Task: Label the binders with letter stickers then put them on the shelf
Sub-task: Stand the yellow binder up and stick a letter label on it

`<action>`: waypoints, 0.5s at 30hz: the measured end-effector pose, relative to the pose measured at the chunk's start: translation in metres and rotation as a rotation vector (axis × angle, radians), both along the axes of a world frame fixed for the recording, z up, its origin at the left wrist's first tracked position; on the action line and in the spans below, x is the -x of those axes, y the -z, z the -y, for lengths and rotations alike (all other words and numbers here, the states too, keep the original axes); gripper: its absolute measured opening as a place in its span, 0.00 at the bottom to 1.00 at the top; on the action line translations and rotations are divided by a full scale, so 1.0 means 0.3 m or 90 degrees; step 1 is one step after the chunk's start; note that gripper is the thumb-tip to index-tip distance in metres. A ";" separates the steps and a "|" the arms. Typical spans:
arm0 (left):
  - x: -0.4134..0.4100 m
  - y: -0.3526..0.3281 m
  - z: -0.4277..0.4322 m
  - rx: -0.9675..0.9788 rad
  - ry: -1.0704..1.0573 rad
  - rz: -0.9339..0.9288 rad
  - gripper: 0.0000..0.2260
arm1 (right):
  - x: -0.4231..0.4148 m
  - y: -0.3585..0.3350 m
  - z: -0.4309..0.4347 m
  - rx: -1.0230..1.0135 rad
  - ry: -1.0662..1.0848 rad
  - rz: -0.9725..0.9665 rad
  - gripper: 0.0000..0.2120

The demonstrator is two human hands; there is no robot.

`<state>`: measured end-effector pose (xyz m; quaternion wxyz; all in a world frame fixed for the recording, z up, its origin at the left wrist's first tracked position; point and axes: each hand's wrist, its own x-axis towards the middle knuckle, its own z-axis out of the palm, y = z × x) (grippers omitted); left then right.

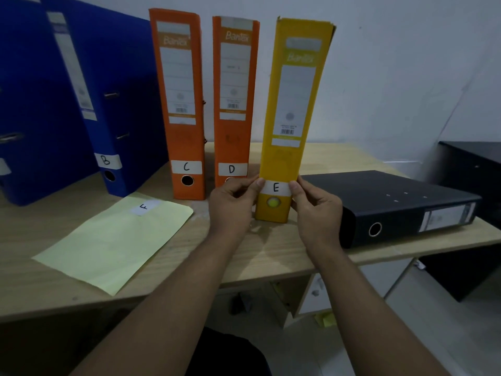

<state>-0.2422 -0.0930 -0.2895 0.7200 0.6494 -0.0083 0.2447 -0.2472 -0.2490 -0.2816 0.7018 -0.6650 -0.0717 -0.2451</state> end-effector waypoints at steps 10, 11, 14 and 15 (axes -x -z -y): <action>-0.016 0.010 0.006 -0.063 -0.003 -0.003 0.10 | -0.040 0.026 -0.016 0.158 -0.020 0.009 0.25; -0.015 0.009 0.007 -0.079 -0.001 -0.001 0.12 | -0.047 0.030 -0.017 0.166 -0.016 0.010 0.25; -0.010 0.006 0.009 -0.105 0.005 -0.005 0.16 | -0.064 0.033 -0.020 0.167 -0.018 0.001 0.23; -0.008 0.005 0.007 -0.106 -0.002 -0.007 0.16 | -0.069 0.035 -0.022 0.159 -0.025 -0.008 0.23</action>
